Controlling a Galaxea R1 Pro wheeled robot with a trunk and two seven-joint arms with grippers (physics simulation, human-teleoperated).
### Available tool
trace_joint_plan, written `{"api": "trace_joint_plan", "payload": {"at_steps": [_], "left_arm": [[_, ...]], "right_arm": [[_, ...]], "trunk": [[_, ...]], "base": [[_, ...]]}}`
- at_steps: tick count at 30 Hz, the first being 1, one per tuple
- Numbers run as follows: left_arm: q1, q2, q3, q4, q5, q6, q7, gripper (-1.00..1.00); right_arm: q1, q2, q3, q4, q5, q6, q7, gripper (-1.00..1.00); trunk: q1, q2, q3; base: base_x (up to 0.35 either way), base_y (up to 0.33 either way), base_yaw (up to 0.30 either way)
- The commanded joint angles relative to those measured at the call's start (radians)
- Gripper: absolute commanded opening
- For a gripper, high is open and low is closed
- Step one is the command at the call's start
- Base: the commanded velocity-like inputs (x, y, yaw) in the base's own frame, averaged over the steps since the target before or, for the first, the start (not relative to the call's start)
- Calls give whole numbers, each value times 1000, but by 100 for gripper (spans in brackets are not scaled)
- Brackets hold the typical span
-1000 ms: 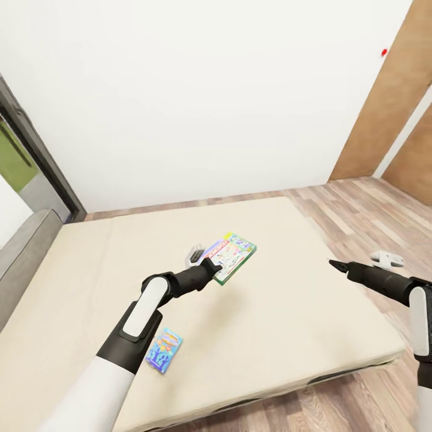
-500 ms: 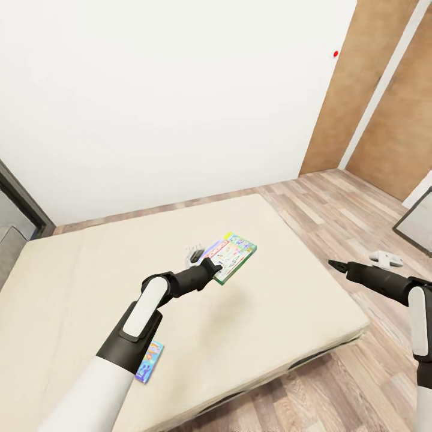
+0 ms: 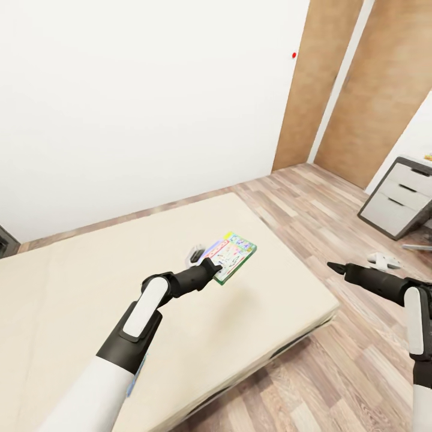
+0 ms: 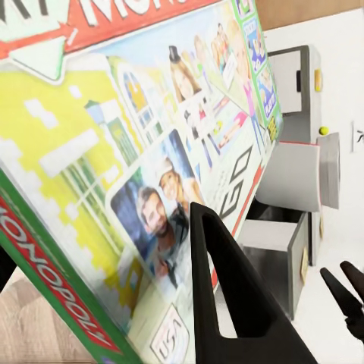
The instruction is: Put all the toys in the child's room - the three board games (two on the bed and one on the table), the two jigsaw puzzles on the table, and the tennis ball on the table - inside the toy box on the table in the child's room.
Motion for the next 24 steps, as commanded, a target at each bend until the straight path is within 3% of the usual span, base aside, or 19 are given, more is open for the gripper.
{"api": "trace_joint_plan", "payload": {"at_steps": [1, 7, 13, 14, 16, 20, 24], "left_arm": [[-1, 0, 0, -2, 13, 1, 10, -100], [0, 5, 4, -6, 19, 1, 10, -100], [-33, 7, 3, -8, 14, 1, 17, -100], [-46, 7, 2, -8, 15, 1, 18, -100], [-55, 7, 1, -8, 17, 1, 19, -100], [-62, 8, 0, -9, 20, 2, 19, -100], [-68, 7, -3, -5, 20, 3, 20, -100]], "right_arm": [[-1, 0, -1, 0, -9, 7, -3, 100], [-10, -2, 0, 99, -11, 7, -28, 100], [-4, 13, 84, 140, -11, 7, -41, 100], [-2, 20, 128, 149, -10, 7, -44, 100], [1, 28, 164, 158, -10, 7, -46, 100], [8, 59, 203, 179, -8, 7, -48, 100], [13, 116, 244, 205, -4, 7, -54, 100]], "trunk": [[-4, 6, 2], [-27, 48, 21], [-50, 90, 40], [-54, 97, 43], [-61, 111, 49], [-77, 139, 62], [-92, 167, 74]], "base": [[0, 0, -283], [0, 0, -283], [0, 0, -283], [0, 0, -282], [0, 0, -282], [0, 0, -282], [0, 0, -282]]}}
